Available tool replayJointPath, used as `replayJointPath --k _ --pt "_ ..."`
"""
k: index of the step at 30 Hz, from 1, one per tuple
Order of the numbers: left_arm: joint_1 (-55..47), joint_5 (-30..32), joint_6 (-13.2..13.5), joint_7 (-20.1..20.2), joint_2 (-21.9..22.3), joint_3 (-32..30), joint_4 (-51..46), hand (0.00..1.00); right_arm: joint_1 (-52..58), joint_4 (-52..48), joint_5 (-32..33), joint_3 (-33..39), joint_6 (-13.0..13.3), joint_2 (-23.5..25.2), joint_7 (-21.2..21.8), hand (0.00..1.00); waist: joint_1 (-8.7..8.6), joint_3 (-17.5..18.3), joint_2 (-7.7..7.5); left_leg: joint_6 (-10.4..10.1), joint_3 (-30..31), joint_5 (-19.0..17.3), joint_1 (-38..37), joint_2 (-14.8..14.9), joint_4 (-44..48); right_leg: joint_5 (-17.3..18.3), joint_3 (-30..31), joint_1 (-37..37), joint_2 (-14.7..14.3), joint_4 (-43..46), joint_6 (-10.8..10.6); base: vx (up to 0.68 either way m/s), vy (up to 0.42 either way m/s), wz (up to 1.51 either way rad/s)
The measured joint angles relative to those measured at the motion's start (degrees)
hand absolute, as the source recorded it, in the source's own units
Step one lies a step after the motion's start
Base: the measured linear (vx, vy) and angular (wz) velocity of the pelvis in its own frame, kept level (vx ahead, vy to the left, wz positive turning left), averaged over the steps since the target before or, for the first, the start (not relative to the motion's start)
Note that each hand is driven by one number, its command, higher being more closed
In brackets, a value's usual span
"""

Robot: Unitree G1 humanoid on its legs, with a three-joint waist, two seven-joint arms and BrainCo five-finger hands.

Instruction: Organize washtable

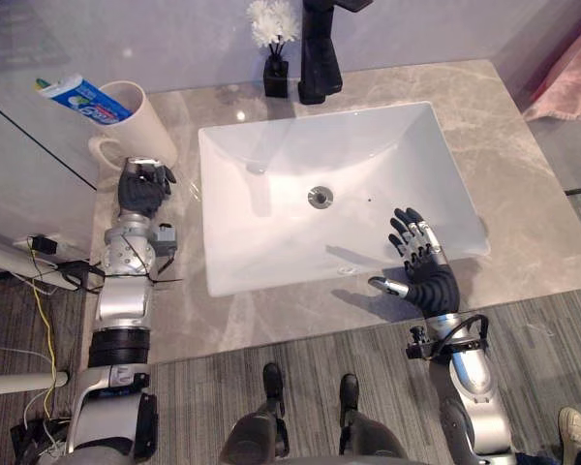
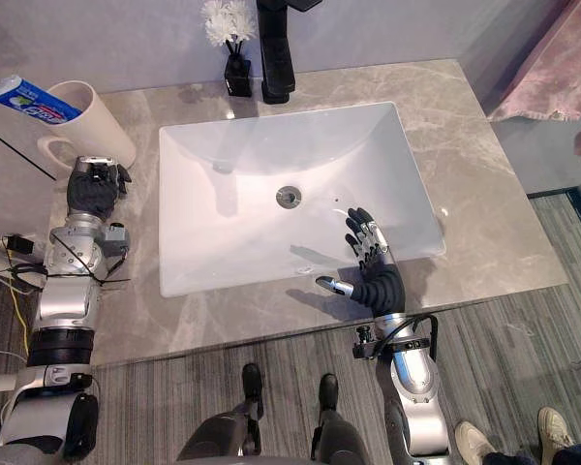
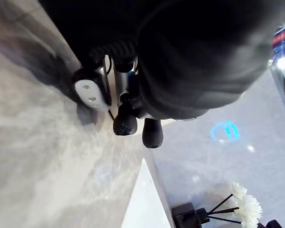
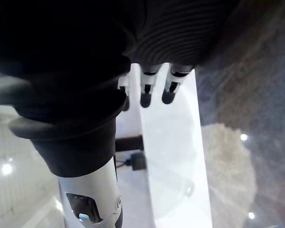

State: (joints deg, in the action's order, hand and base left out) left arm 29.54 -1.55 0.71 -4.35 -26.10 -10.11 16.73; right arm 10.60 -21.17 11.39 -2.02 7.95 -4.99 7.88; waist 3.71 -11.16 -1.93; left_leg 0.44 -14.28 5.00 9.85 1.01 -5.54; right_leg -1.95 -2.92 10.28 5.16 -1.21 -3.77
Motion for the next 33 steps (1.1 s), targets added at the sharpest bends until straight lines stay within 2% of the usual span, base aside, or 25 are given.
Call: replayJointPath --k 3,9,13,16,18,20,23,25,28,29,33 --pt "3.4 0.0 -0.3 -0.8 -1.9 1.0 2.1 1.00 0.1 -0.6 0.0 0.0 0.5 0.0 0.0 0.00 -0.26 -1.3 -0.06 0.0 0.0 0.0 0.2 0.0 0.0 -0.2 0.0 0.1 -0.1 0.0 0.3 0.00 0.000 0.00" --pt "6.8 -0.1 -0.3 -1.1 -3.5 1.8 5.1 1.00 0.2 -0.8 0.3 -0.2 0.6 0.0 0.0 0.00 -1.34 -1.4 -0.05 0.0 -0.1 0.0 0.3 0.0 0.0 -0.6 -0.1 0.3 -0.1 -0.1 0.6 0.00 0.002 -0.01" --pt "6.5 -0.6 -0.3 -1.9 -2.8 3.5 3.2 1.00 0.5 -1.1 0.4 -0.2 0.7 0.0 0.0 0.00 -1.59 -1.4 -0.05 0.0 -0.3 0.0 0.3 0.0 0.1 -0.8 0.0 0.3 -0.1 -0.2 0.6 0.03 0.012 -0.04" --pt "-1.7 -4.0 0.2 -1.1 2.3 3.5 -8.1 1.00 0.8 -1.0 1.0 -0.1 0.6 0.1 0.0 0.00 -1.53 -1.4 -0.02 0.1 -0.5 -0.1 -0.4 0.0 0.1 -0.9 -0.1 -0.2 -0.1 -0.3 0.5 0.01 0.003 -0.02" --pt "-12.4 -6.1 1.0 0.6 7.6 3.8 -18.2 1.00 1.2 -0.5 1.5 0.3 0.6 0.3 0.0 0.00 -1.31 -1.4 0.09 0.0 -0.6 -0.4 -1.2 0.0 0.1 -0.8 -0.1 -1.1 -0.1 -0.6 0.5 0.00 0.000 0.00" --pt "-20.1 -8.0 2.0 2.2 10.9 3.9 -24.5 1.00 1.4 0.2 1.5 1.8 0.5 0.6 0.0 0.00 -0.95 -1.3 0.49 -0.1 -0.3 -0.8 -2.4 0.0 0.0 -0.8 -0.3 -2.6 -0.1 -0.8 0.5 0.03 0.007 0.04" --pt "-30.8 -10.1 2.1 4.7 15.0 4.0 -29.9 1.00 2.1 2.0 1.4 5.6 0.4 1.8 0.0 0.00 0.27 -0.4 2.42 -0.3 0.2 -1.7 -4.3 0.0 -0.3 -0.7 -1.5 -4.8 0.0 -0.9 0.5 0.01 0.013 0.10" --pt "-38.7 -11.5 2.3 6.0 17.8 3.7 -32.9 1.00 2.3 3.5 1.3 9.5 0.4 1.8 0.0 0.00 0.36 1.2 4.37 -0.3 2.2 -1.7 -5.4 -1.1 -0.3 1.0 -3.9 -6.8 1.2 -0.8 -0.7 0.01 0.025 0.41" --pt "-44.0 -14.1 3.1 7.1 20.1 2.5 -33.3 1.00 2.1 6.3 1.2 12.4 0.4 1.7 -0.3 0.00 0.61 2.9 5.93 -0.3 3.6 -1.7 -7.2 -1.3 -0.3 1.9 -5.6 -8.9 1.7 -0.4 -1.1 0.00 0.023 0.36" --pt "-44.9 -14.6 3.3 7.4 20.6 2.1 -33.3 0.00 2.1 6.9 1.2 12.8 0.4 1.8 -0.3 0.00 0.62 3.3 6.07 -0.3 3.8 -1.7 -7.5 -1.4 -0.3 2.1 -5.9 -9.3 1.8 -0.3 -1.1 -0.02 0.017 0.22" --pt "-48.8 -20.7 4.9 8.2 25.3 -1.2 -33.3 0.00 2.3 10.8 1.3 15.2 0.5 3.4 -0.4 0.00 0.64 5.5 5.68 -0.3 4.8 -1.6 -9.2 -1.5 -0.3 3.3 -6.8 -11.1 2.0 0.4 -1.0 -0.01 0.007 0.13"
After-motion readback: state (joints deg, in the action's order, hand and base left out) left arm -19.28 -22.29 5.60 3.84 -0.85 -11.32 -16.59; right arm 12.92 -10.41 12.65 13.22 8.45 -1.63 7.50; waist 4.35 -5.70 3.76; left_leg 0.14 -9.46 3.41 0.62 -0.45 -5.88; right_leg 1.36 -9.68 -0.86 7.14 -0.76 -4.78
